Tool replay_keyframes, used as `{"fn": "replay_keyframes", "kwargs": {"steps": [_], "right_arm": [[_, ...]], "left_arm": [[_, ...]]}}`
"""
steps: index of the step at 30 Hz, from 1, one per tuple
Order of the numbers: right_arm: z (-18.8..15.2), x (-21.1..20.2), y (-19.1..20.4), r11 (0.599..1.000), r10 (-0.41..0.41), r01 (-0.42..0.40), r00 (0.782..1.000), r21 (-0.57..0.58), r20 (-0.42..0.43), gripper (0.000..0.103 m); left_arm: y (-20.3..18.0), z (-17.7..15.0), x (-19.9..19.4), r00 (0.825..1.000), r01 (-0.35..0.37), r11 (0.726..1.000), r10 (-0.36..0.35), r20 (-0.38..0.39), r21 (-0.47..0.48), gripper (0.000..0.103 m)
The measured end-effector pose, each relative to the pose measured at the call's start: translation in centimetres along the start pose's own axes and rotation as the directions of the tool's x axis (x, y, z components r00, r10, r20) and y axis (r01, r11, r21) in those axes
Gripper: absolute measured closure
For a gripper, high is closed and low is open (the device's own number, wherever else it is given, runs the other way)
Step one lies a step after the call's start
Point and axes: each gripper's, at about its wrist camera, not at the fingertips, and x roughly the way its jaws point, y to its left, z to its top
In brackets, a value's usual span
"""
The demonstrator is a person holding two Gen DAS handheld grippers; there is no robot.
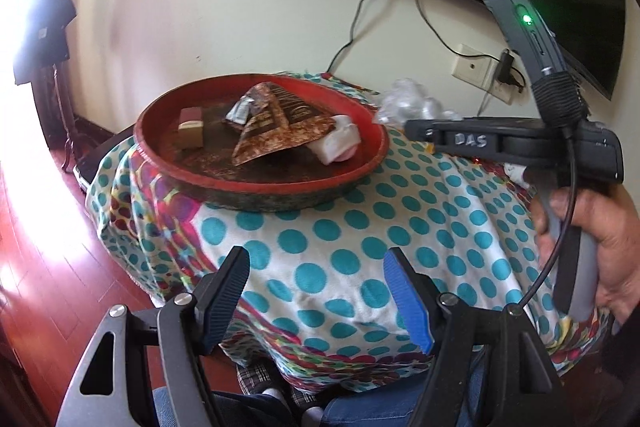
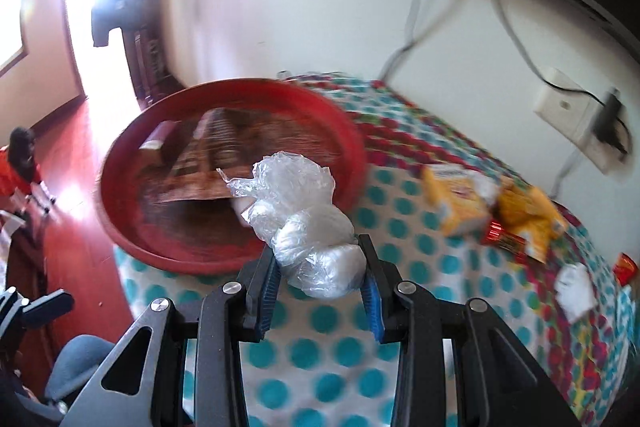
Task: Organize objects
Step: 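Grasp the clear plastic bag bundle with the right gripper and lift it, then lower the plastic bag into the red tray and open the right gripper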
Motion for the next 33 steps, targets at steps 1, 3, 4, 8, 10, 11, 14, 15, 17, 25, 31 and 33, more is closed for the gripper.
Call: {"fn": "replay_keyframes", "kwargs": {"steps": [1, 3, 4, 8, 10, 11, 14, 15, 17, 25, 31, 33], "right_arm": [[0.2, 0.1, 0.9, 1.000, 0.012, -0.012, 1.000, -0.011, -0.001, 0.069], [0.6, 0.7, 2.7, 0.999, 0.036, -0.036, 0.999, -0.039, -0.009, 0.069], [0.7, 0.9, 3.4, 0.997, 0.047, -0.048, 0.999, -0.052, -0.013, 0.069], [1.1, 2.0, 6.0, 0.990, 0.094, -0.098, 0.995, -0.102, -0.043, 0.069], [1.2, 2.7, 7.0, 0.984, 0.129, -0.136, 0.989, -0.118, -0.067, 0.069], [1.3, 3.2, 7.5, 0.977, 0.162, -0.172, 0.983, -0.124, -0.085, 0.069], [1.3, 4.3, 8.5, 0.970, 0.184, -0.199, 0.977, -0.140, -0.110, 0.069], [1.4, 4.7, 8.7, 0.968, 0.193, -0.209, 0.974, -0.140, -0.119, 0.069], [1.5, 5.4, 9.2, 0.966, 0.202, -0.219, 0.971, -0.139, -0.131, 0.069], [1.6, 7.5, 9.9, 0.960, 0.223, -0.246, 0.960, -0.130, -0.168, 0.065], [2.0, 5.7, 8.9, 0.974, 0.176, -0.183, 0.982, -0.137, -0.060, 0.017], [2.4, 3.9, 7.9, 0.979, 0.144, -0.143, 0.990, -0.142, -0.007, 0.016]], "left_arm": [[0.4, 0.0, 0.1, 1.000, -0.002, 1.000, 0.002, -0.008, -0.010, 0.031], [1.0, 0.0, 0.3, 1.000, -0.010, 1.000, 0.010, -0.020, -0.021, 0.031], [1.2, 0.0, 0.4, 1.000, -0.013, 1.000, 0.012, -0.025, -0.028, 0.031], [1.8, 0.1, 0.5, 0.999, -0.009, 0.999, 0.008, -0.031, -0.047, 0.031], [2.1, 0.1, 0.5, 0.999, -0.008, 0.998, 0.006, -0.032, -0.054, 0.031], [2.2, 0.1, 0.4, 0.999, -0.007, 0.998, 0.005, -0.033, -0.058, 0.031], [2.4, 0.1, 0.5, 0.999, -0.007, 0.998, 0.005, -0.034, -0.065, 0.031], [2.4, 0.2, 0.4, 0.999, -0.007, 0.998, 0.005, -0.033, -0.068, 0.031], [2.6, 0.2, 0.5, 0.999, -0.006, 0.998, 0.003, -0.033, -0.070, 0.031], [3.1, 0.3, 0.9, 0.999, -0.012, 0.996, 0.009, -0.043, -0.087, 0.031], [3.2, 0.4, 0.8, 1.000, -0.007, 0.996, 0.005, -0.024, -0.093, 0.031], [3.0, 0.5, 0.4, 1.000, 0.006, 0.996, -0.006, 0.000, -0.093, 0.031]]}}
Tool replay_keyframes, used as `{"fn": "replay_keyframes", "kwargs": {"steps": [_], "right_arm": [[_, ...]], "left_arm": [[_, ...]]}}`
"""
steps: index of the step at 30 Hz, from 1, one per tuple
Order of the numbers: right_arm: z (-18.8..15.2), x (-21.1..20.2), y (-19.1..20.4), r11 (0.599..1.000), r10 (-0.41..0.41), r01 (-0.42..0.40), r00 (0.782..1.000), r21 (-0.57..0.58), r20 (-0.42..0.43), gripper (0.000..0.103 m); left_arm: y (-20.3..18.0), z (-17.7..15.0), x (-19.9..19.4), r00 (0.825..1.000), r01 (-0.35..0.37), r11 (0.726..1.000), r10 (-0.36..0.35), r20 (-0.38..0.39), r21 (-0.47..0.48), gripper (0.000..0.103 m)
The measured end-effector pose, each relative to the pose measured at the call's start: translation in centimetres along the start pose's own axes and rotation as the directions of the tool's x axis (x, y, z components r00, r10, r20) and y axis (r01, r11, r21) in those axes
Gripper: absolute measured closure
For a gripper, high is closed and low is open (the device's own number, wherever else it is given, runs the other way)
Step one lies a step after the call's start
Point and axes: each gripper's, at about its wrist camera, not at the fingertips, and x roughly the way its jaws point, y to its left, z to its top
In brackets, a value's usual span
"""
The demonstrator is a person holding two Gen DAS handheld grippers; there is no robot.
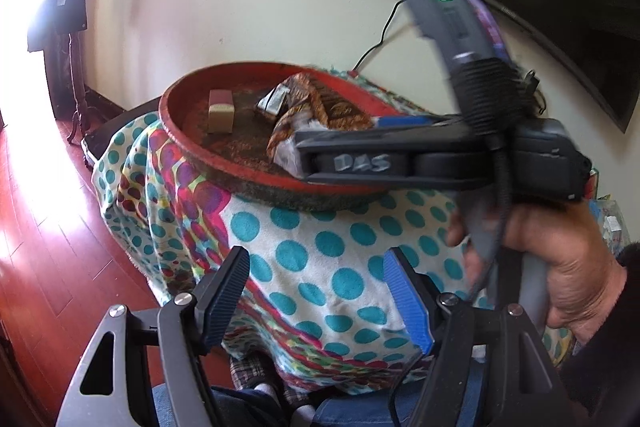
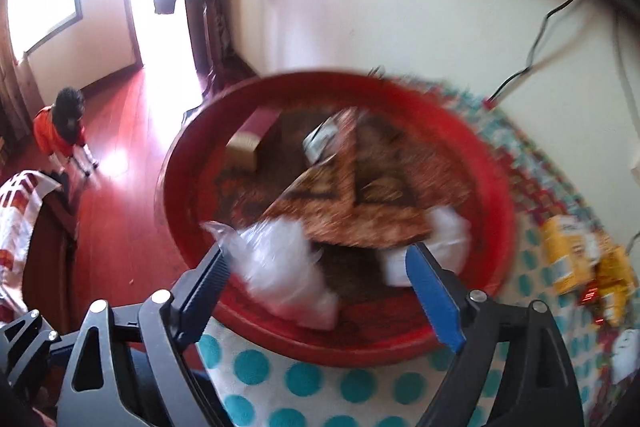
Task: Organize objects
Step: 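Lower the plastic bag into the red tray and open the right gripper, then grasp the yellow cartoon medicine box with the left gripper and lift it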
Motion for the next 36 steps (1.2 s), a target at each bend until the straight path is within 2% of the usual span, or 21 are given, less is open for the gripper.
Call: {"fn": "replay_keyframes", "kwargs": {"steps": [3, 4, 5, 7, 9, 12, 13, 15, 17, 23, 27, 31, 32, 34, 36], "right_arm": [[-0.1, -3.2, -2.4, 0.996, -0.090, 0.088, 0.993, 0.029, 0.080, 0.010], [-0.5, -4.0, -3.6, 0.991, -0.129, 0.124, 0.987, 0.055, 0.098, 0.003], [-1.5, -4.9, -5.5, 0.980, -0.182, 0.172, 0.978, 0.097, 0.105, 0.002], [-3.1, -5.7, -8.4, 0.959, -0.246, 0.231, 0.966, 0.165, 0.080, 0.002], [-5.8, -6.3, -12.3, 0.917, -0.320, 0.303, 0.947, 0.258, 0.029, 0.002], [-10.1, -7.2, -17.5, 0.839, -0.413, 0.402, 0.909, 0.366, -0.052, 0.002], [-11.5, -7.5, -19.0, 0.807, -0.448, 0.442, 0.890, 0.392, -0.082, 0.001], [-13.6, -8.0, -21.3, 0.777, -0.462, 0.459, 0.881, 0.431, -0.106, 0.001], [-15.2, -8.3, -23.2, 0.740, -0.487, 0.492, 0.862, 0.458, -0.139, 0.001], [-18.1, -8.6, -27.3, 0.677, -0.489, 0.510, 0.851, 0.531, -0.192, 0.001], [-19.8, -9.0, -29.1, 0.638, -0.425, 0.442, 0.885, 0.630, -0.191, 0.001], [-20.7, -9.7, -29.8, 0.598, -0.416, 0.416, 0.892, 0.685, -0.178, 0.001], [-20.9, -9.9, -29.9, 0.585, -0.426, 0.420, 0.887, 0.693, -0.178, 0.001], [-21.2, -10.6, -29.9, 0.560, -0.450, 0.425, 0.877, 0.711, -0.170, 0.001], [-21.3, -10.9, -29.9, 0.548, -0.466, 0.430, 0.869, 0.718, -0.165, 0.001]], "left_arm": [[-0.7, 0.0, -0.4, 1.000, 0.007, 1.000, -0.008, 0.022, 0.025, 0.031], [-1.0, 0.0, -0.4, 1.000, 0.009, 0.999, -0.010, 0.027, 0.037, 0.031], [-1.2, 0.0, -0.4, 1.000, 0.012, 0.999, -0.013, 0.027, 0.045, 0.031], [-1.9, -0.1, -0.3, 0.999, 0.014, 0.997, -0.016, 0.031, 0.070, 0.031], [-2.5, -0.3, -0.3, 0.999, 0.015, 0.996, -0.019, 0.040, 0.091, 0.031], [-3.6, -0.4, 0.0, 0.998, 0.029, 0.992, -0.035, 0.044, 0.119, 0.031], [-4.2, -0.5, 0.2, 0.998, 0.037, 0.991, -0.042, 0.042, 0.126, 0.031], [-5.2, -0.6, 0.7, 0.998, 0.043, 0.989, -0.048, 0.036, 0.144, 0.031], [-6.9, -0.7, 1.4, 0.999, 0.047, 0.982, -0.051, 0.019, 0.181, 0.031], [-12.0, 0.6, 3.6, 0.998, 0.058, 0.959, -0.057, -0.009, 0.277, 0.031], [-15.2, 3.0, 5.8, 0.999, 0.041, 0.944, -0.042, -0.007, 0.327, 0.031], [-18.9, 6.4, 9.2, 0.998, 0.054, 0.926, -0.046, -0.032, 0.373, 0.031], [-19.5, 6.9, 9.8, 0.999, 0.049, 0.926, -0.037, -0.037, 0.375, 0.031], [-21.2, 8.5, 11.4, 0.998, 0.050, 0.943, -0.037, -0.046, 0.330, 0.029], [-23.0, 9.7, 13.0, 1.000, 0.007, 0.954, 0.001, -0.025, 0.299, 0.029]]}}
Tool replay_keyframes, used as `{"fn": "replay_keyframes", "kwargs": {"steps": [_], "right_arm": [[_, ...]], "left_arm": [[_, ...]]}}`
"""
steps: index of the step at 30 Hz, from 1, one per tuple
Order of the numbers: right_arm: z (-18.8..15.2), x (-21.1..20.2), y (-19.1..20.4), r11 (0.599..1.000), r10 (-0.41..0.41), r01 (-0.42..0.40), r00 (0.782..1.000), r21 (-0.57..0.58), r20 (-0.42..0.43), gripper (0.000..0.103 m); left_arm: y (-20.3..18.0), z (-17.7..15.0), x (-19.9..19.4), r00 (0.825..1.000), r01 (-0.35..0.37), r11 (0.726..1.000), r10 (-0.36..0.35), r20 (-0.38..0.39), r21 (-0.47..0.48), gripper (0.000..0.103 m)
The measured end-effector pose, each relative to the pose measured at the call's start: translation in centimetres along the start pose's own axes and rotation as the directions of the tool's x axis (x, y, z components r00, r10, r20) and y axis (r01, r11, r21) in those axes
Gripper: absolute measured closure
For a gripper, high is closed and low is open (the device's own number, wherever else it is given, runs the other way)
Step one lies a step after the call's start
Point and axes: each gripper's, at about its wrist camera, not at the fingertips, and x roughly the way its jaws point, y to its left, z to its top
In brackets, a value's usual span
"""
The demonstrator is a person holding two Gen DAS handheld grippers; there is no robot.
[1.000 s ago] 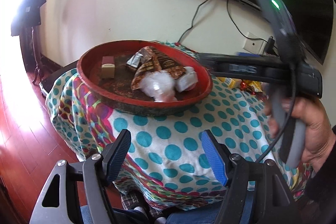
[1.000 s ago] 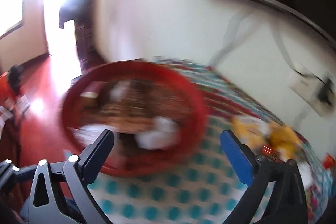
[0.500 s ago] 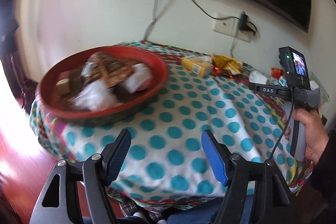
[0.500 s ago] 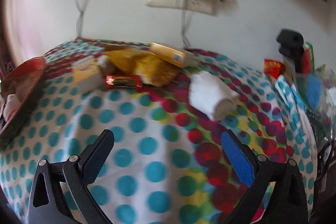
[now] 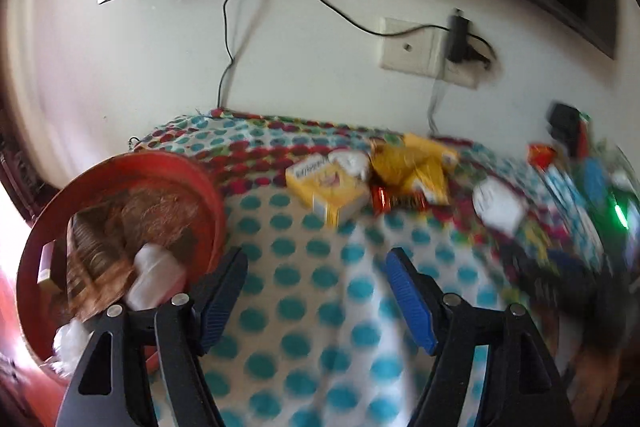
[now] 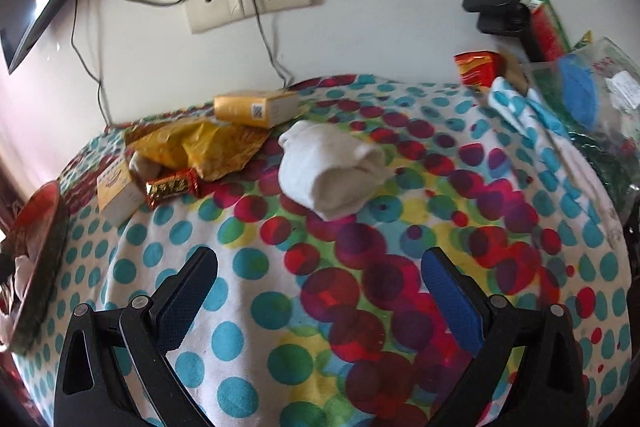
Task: Organize objects
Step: 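Grasp the yellow cartoon medicine box with the left gripper and lift it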
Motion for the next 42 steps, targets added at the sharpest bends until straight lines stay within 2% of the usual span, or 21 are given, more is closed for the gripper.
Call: {"fn": "replay_keyframes", "kwargs": {"steps": [2, 5, 8, 11, 13, 19, 22, 24, 25, 26, 30, 36, 38, 42], "right_arm": [[0.1, 0.0, 0.0, 1.000, 0.013, -0.013, 1.000, -0.001, -0.002, 0.001], [0.1, 0.2, -0.3, 0.999, 0.040, -0.040, 0.999, 0.012, -0.007, 0.001], [-0.2, 0.2, -1.3, 0.995, 0.075, -0.074, 0.997, 0.068, -0.014, 0.001], [-0.5, 0.5, -2.7, 0.985, 0.085, -0.080, 0.996, 0.153, -0.028, 0.001], [-0.5, 1.0, -3.2, 0.979, 0.097, -0.087, 0.994, 0.185, -0.045, 0.000], [-0.6, 1.1, -2.8, 0.980, 0.113, -0.103, 0.992, 0.168, -0.050, 0.000], [-0.6, 1.1, -2.9, 0.980, 0.114, -0.105, 0.992, 0.167, -0.050, 0.000], [-0.6, 1.1, -2.9, 0.981, 0.115, -0.105, 0.992, 0.163, -0.052, 0.000], [-0.6, 1.1, -2.8, 0.981, 0.114, -0.105, 0.992, 0.161, -0.053, 0.000], [-0.6, 1.1, -2.8, 0.982, 0.115, -0.105, 0.992, 0.159, -0.054, 0.000], [-0.6, 1.2, -2.8, 0.982, 0.114, -0.104, 0.992, 0.157, -0.056, 0.000], [-0.6, 1.2, -2.7, 0.983, 0.112, -0.102, 0.992, 0.154, -0.057, 0.000], [-0.6, 1.2, -2.6, 0.984, 0.107, -0.097, 0.993, 0.150, -0.059, 0.000], [-0.5, 1.2, -2.5, 0.985, 0.106, -0.096, 0.993, 0.142, -0.061, 0.000]], "left_arm": [[-1.1, 1.4, 1.5, 0.999, -0.042, 0.999, 0.042, 0.017, -0.025, 0.029], [-2.8, 2.9, 4.5, 0.998, -0.069, 0.994, 0.068, -0.009, -0.085, 0.029], [-3.8, 3.2, 7.5, 0.995, -0.091, 0.989, 0.086, -0.048, -0.119, 0.029], [-4.6, 3.0, 10.3, 0.988, -0.146, 0.982, 0.138, -0.074, -0.118, 0.029], [-4.3, 2.9, 12.0, 0.981, -0.177, 0.972, 0.161, -0.107, -0.154, 0.029], [-2.7, 2.6, 15.4, 0.966, -0.219, 0.945, 0.175, -0.190, -0.242, 0.029], [-2.4, 2.3, 16.1, 0.961, -0.230, 0.942, 0.181, -0.208, -0.245, 0.029], [-2.4, 2.3, 16.1, 0.961, -0.235, 0.943, 0.189, -0.201, -0.235, 0.031], [-2.3, 2.3, 15.9, 0.962, -0.234, 0.945, 0.190, -0.196, -0.231, 0.044], [-2.4, 2.5, 15.8, 0.962, -0.234, 0.945, 0.192, -0.192, -0.227, 0.047], [-2.2, 2.6, 15.0, 0.972, -0.179, 0.962, 0.141, -0.185, -0.207, 0.048], [-1.7, 2.9, 11.5, 0.986, -0.122, 0.985, 0.106, -0.127, -0.122, 0.048], [-1.7, 2.8, 9.6, 0.990, -0.116, 0.991, 0.109, -0.093, -0.067, 0.048], [-0.7, 2.3, 6.8, 0.991, -0.115, 0.993, 0.113, -0.069, -0.020, 0.048]]}}
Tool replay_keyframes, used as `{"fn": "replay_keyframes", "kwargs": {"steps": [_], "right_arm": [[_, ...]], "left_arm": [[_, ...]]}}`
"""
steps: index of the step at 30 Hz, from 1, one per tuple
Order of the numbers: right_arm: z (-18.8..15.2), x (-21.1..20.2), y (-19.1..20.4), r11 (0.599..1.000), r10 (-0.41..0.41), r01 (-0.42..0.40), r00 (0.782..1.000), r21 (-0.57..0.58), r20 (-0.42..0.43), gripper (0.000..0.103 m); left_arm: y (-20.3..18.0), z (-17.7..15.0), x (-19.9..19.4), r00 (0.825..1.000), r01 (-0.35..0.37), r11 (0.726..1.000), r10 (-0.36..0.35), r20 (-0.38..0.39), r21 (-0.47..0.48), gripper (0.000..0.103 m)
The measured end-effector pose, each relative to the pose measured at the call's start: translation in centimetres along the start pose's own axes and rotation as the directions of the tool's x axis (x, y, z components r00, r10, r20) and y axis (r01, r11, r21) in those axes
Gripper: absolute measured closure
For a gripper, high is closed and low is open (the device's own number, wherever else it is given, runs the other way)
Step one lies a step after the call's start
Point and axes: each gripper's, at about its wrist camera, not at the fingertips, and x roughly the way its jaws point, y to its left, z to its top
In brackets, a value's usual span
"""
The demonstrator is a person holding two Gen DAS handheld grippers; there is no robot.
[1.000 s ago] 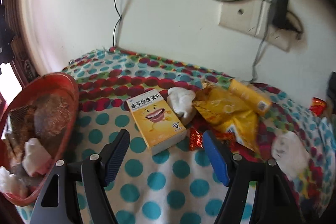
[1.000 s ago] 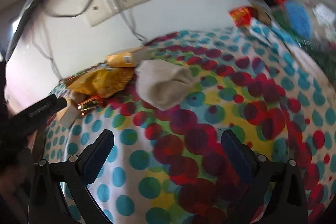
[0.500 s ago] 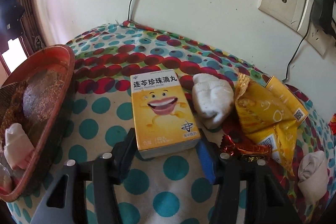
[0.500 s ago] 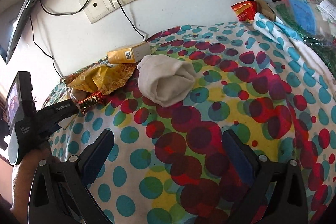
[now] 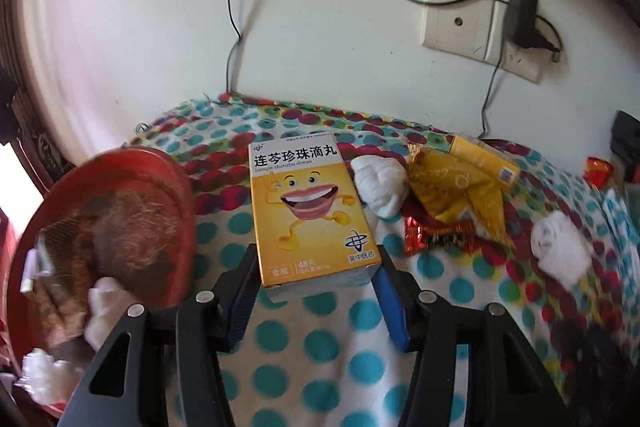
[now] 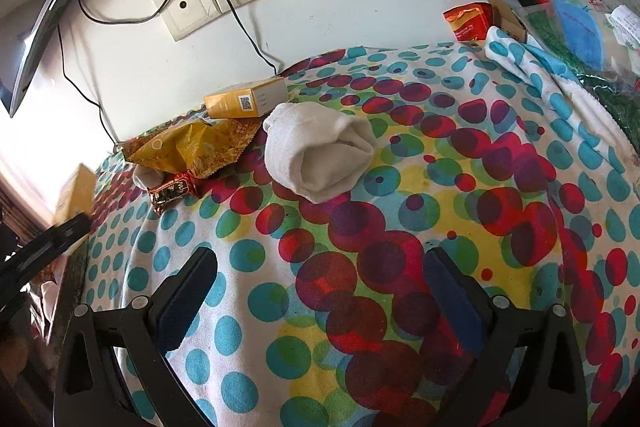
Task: Organize objects
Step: 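Grasp the yellow cartoon medicine box with the left gripper and lift it, then carry the yellow medicine box over the red tray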
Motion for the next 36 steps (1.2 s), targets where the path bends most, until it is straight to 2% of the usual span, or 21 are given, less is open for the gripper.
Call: {"fn": "replay_keyframes", "kwargs": {"steps": [4, 12, 23, 30, 34, 36], "right_arm": [[0.0, 0.0, -0.1, 1.000, -0.002, 0.002, 1.000, -0.002, -0.002, 0.000], [0.0, 0.1, 0.0, 1.000, -0.009, 0.009, 1.000, -0.007, -0.005, 0.000], [0.0, 0.0, 0.2, 1.000, 0.005, -0.005, 1.000, -0.012, -0.007, 0.000], [0.0, 0.1, 0.2, 1.000, 0.003, -0.003, 1.000, -0.014, -0.008, 0.000], [-0.1, 0.2, 0.5, 1.000, 0.004, -0.004, 1.000, -0.024, -0.012, 0.000], [-0.1, 0.2, 0.4, 1.000, 0.007, -0.007, 1.000, -0.023, -0.012, 0.000]], "left_arm": [[2.3, -0.2, -2.3, 0.999, -0.039, 0.999, 0.038, 0.034, 0.014, 0.048], [8.9, -1.0, -3.5, 0.991, -0.132, 0.988, 0.132, -0.004, -0.079, 0.048], [14.7, -1.3, -4.4, 0.981, -0.194, 0.971, 0.193, -0.022, -0.143, 0.048], [20.1, -2.2, -5.9, 0.971, -0.241, 0.961, 0.240, -0.022, -0.139, 0.048], [23.9, -3.2, -6.5, 0.960, -0.281, 0.953, 0.277, -0.049, -0.117, 0.048], [25.6, -3.6, -6.5, 0.961, -0.274, 0.955, 0.268, -0.063, -0.110, 0.048]]}}
